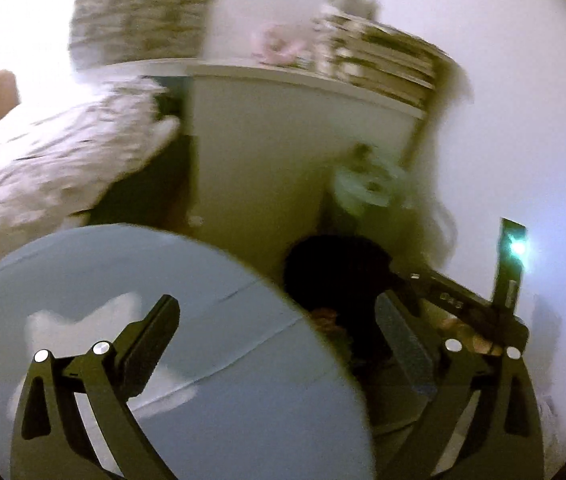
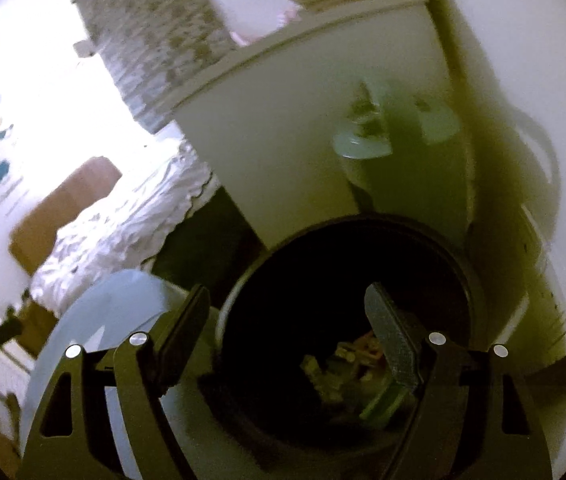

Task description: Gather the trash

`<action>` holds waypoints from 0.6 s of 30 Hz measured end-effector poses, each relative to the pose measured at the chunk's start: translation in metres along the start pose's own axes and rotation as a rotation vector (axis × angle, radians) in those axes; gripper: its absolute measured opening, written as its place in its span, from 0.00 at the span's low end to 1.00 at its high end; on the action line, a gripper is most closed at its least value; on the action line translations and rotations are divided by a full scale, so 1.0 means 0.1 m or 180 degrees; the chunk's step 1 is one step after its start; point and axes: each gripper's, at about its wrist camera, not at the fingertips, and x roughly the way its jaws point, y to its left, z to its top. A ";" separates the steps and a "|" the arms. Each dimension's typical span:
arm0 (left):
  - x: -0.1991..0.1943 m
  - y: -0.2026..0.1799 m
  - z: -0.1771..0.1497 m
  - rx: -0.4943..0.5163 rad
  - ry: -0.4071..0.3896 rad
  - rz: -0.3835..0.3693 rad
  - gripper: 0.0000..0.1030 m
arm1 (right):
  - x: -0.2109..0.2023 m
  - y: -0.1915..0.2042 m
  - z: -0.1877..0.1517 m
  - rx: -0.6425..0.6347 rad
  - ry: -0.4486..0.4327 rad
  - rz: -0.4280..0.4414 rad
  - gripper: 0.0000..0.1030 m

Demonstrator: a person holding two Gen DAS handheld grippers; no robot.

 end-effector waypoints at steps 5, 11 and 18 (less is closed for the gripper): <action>-0.73 0.51 -0.18 -0.0432 -0.0222 0.0506 0.95 | -0.24 0.70 -0.20 -0.0499 -0.0161 0.0196 0.77; -1.46 1.03 -0.44 -0.0775 -0.0412 0.1056 0.95 | -0.70 1.69 -0.52 -0.0764 -0.0161 0.0891 0.91; -2.15 1.35 -0.70 -0.0812 -0.0573 0.1467 0.95 | -1.29 2.79 -0.64 -0.1098 -0.0206 0.1570 0.95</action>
